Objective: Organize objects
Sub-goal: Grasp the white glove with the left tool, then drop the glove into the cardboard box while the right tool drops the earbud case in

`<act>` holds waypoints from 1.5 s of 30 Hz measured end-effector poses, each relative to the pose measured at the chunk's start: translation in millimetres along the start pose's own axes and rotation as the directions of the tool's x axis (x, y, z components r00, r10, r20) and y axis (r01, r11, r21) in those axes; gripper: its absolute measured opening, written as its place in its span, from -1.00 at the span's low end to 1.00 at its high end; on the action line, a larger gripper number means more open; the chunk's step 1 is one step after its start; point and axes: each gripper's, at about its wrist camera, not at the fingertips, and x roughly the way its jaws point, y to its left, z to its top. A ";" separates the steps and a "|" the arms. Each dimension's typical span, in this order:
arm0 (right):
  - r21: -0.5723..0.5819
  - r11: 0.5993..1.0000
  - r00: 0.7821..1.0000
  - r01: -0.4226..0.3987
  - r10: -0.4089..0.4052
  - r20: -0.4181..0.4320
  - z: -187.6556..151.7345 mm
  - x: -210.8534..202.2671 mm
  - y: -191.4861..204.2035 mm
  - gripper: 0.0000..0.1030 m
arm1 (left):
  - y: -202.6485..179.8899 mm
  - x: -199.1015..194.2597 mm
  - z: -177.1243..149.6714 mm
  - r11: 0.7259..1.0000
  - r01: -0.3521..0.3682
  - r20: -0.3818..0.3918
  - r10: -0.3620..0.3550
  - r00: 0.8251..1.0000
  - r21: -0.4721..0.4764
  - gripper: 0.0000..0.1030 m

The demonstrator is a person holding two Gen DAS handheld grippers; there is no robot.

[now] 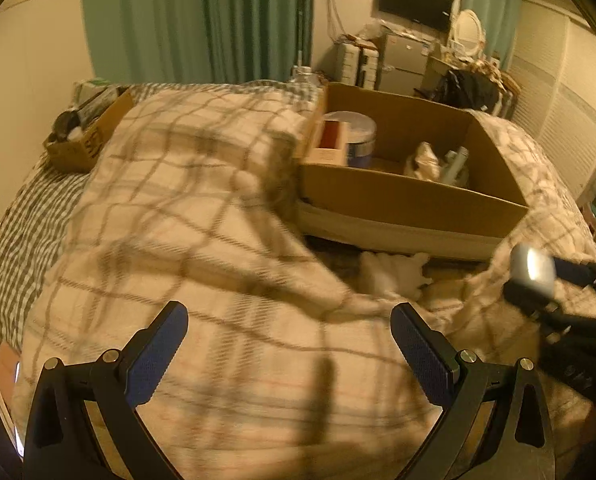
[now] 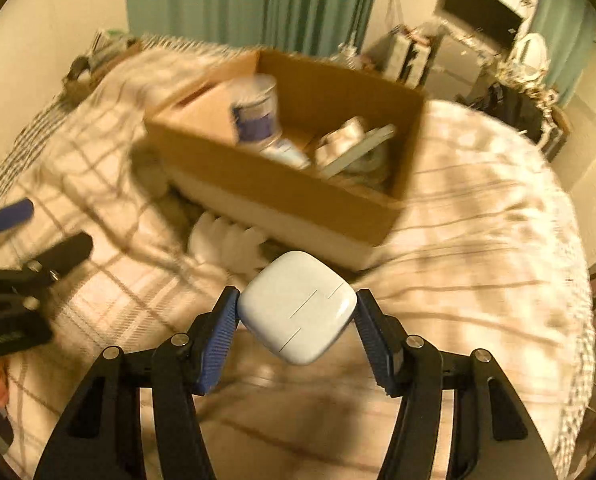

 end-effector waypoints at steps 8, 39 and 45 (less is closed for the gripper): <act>0.006 0.999 0.998 0.048 -0.049 0.030 20.6 -13.8 -46.5 0.13 | -59.5 26.8 17.8 0.995 0.080 -0.051 -0.076 0.996 0.068 1.00; 0.073 0.997 0.997 0.037 -0.042 0.057 2.0 -13.4 -50.5 0.13 | -84.9 47.9 -0.1 0.984 0.178 -0.116 -0.178 0.977 -0.010 0.33; 0.074 0.996 0.991 0.041 -0.050 0.126 3.1 -56.1 -43.1 0.12 | -80.2 -12.2 2.5 0.977 0.209 -0.011 -0.209 0.978 0.051 0.33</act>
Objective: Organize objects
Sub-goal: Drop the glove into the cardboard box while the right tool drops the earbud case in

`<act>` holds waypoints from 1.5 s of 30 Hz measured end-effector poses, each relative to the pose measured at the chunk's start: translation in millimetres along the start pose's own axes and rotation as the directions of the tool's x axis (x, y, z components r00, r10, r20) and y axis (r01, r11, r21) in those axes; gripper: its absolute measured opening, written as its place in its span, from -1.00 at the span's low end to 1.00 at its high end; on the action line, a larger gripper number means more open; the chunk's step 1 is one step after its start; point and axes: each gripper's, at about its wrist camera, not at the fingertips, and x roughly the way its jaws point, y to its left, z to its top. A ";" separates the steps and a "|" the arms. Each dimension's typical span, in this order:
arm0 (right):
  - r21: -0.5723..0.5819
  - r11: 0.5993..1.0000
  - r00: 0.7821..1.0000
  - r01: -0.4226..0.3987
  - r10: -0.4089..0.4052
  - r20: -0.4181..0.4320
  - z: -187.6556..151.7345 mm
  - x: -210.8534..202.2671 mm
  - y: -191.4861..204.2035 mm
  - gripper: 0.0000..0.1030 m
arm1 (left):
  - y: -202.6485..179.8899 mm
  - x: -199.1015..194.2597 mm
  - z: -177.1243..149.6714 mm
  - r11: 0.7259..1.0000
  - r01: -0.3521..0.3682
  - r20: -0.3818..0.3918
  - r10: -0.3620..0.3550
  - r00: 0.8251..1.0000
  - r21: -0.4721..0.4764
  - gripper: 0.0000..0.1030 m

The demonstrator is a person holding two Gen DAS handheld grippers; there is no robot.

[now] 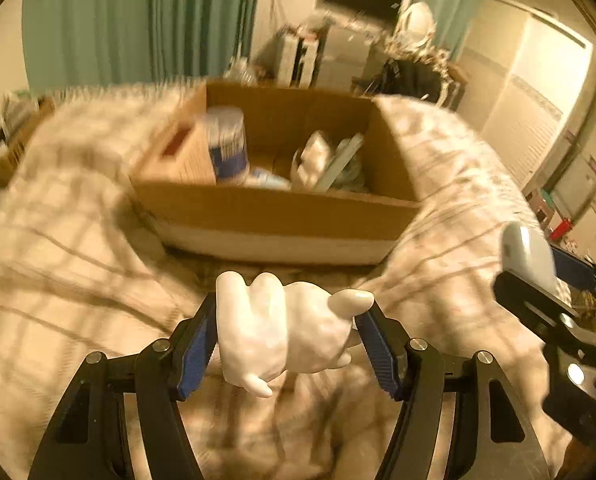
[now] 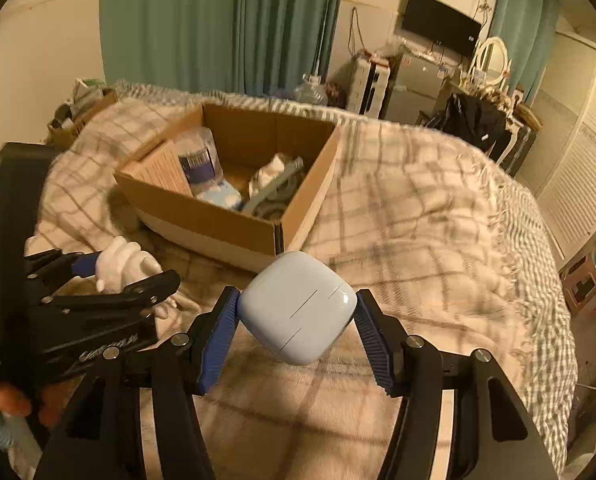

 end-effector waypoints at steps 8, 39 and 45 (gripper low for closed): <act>-0.010 1.000 0.994 0.016 -0.015 0.109 16.4 -59.4 9.0 0.12 | 11.2 -69.9 33.0 1.000 0.016 0.149 -0.019 0.989 0.025 0.33; 0.004 0.994 0.990 -0.110 0.109 0.086 166.1 70.0 -3.5 0.13 | 34.5 33.5 148.3 0.991 0.039 0.172 -0.060 0.983 0.127 0.33; -0.018 0.992 0.992 -0.127 0.127 -0.013 170.2 138.4 2.7 0.13 | 29.4 78.9 143.9 0.985 0.041 0.130 -0.063 0.989 0.165 0.33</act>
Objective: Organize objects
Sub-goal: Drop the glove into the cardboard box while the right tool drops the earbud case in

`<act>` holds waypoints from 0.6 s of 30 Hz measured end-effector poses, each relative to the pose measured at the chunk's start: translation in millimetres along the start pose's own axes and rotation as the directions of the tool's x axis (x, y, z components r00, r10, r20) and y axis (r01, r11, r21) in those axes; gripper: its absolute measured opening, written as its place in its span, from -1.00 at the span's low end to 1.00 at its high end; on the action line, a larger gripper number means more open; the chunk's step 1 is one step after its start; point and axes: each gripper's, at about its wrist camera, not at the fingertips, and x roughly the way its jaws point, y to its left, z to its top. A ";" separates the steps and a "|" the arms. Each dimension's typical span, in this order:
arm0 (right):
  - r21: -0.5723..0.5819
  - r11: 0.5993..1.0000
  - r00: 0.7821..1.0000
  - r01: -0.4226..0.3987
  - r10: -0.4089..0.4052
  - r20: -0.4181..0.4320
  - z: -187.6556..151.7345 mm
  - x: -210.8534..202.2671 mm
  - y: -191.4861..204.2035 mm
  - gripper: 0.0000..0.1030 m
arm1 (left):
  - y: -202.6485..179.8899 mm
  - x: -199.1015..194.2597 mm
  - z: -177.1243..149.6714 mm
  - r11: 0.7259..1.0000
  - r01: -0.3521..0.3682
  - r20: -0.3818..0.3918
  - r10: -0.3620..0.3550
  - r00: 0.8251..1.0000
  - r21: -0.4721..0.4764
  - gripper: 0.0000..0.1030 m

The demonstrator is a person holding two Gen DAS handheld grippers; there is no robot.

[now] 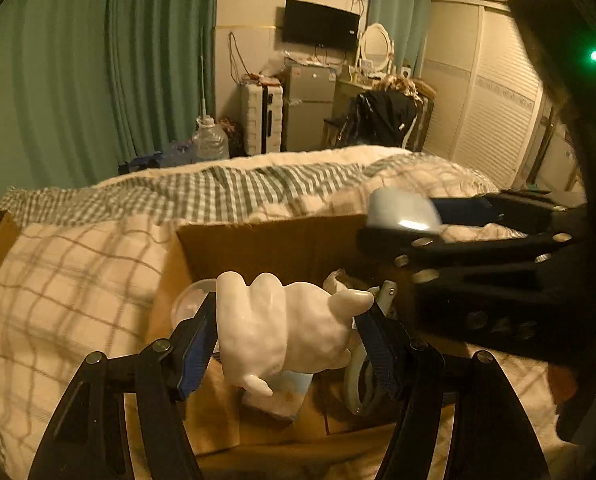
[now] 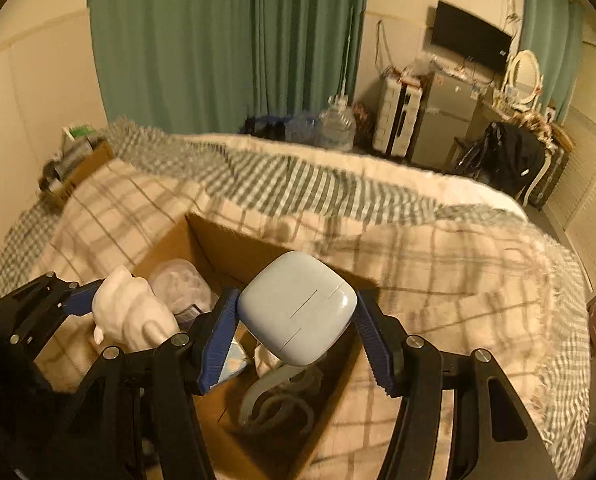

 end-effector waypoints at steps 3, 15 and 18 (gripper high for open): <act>-0.003 1.000 0.999 0.010 -0.010 -0.046 -5.8 27.5 -3.3 0.13 | 2.9 13.6 -2.9 1.000 0.010 -0.022 -0.010 1.000 -0.018 0.33; 0.083 0.996 0.999 -0.025 0.024 0.021 -3.6 6.0 -15.9 0.58 | 7.6 15.7 -4.8 0.995 0.001 -0.066 -0.008 0.998 -0.096 0.74; 0.099 0.995 0.999 0.016 -0.021 0.050 -1.4 -23.8 -17.7 0.67 | 7.4 -6.6 1.6 0.995 -0.016 -0.030 0.013 0.999 -0.101 0.91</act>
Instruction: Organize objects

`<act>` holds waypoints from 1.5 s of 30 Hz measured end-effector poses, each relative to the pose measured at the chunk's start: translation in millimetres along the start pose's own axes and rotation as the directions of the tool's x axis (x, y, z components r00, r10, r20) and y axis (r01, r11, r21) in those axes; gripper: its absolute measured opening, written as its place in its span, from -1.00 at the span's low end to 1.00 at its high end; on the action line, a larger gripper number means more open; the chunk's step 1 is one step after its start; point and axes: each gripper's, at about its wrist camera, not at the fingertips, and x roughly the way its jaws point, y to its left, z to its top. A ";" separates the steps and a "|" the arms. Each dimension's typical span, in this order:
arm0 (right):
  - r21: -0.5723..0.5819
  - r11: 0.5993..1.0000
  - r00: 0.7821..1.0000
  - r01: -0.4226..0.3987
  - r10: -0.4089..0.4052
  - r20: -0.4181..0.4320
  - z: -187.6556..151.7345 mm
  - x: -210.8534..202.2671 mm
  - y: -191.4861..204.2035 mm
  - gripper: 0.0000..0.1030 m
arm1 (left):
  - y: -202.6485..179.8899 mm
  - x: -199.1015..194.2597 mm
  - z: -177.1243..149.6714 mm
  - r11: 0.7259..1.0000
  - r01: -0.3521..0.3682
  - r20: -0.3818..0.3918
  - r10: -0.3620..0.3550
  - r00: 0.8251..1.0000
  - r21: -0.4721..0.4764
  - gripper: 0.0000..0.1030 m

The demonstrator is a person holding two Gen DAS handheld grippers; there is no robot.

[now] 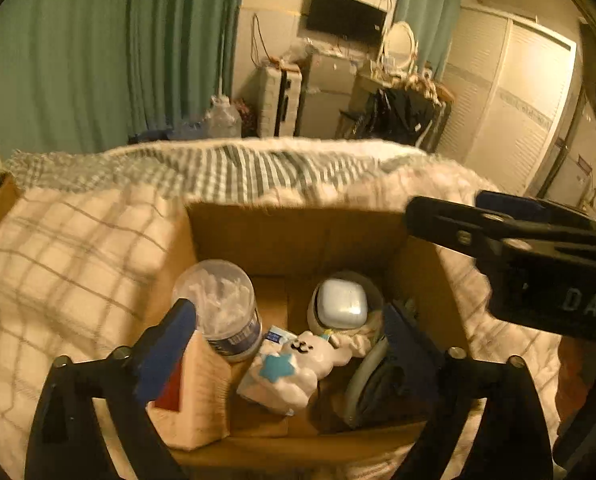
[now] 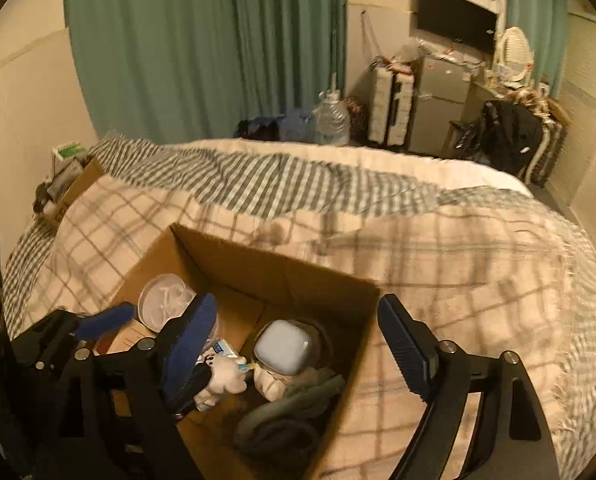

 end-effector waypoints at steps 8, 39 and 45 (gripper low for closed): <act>0.054 0.993 0.981 0.106 -0.113 0.156 12.7 -129.1 -1.8 0.99 | -6.3 -98.2 18.9 0.998 -0.058 0.113 0.056 0.992 0.010 1.00; 0.048 0.985 0.885 0.165 -0.170 0.433 -162.9 -216.9 51.7 0.99 | -0.1 -246.6 -114.2 0.975 -0.217 0.475 0.216 0.853 -0.055 1.00; 0.065 0.981 0.890 0.180 -0.191 0.415 -167.9 -194.0 48.6 0.99 | 1.8 -233.0 -123.1 0.975 -0.210 0.436 0.220 0.873 -0.071 1.00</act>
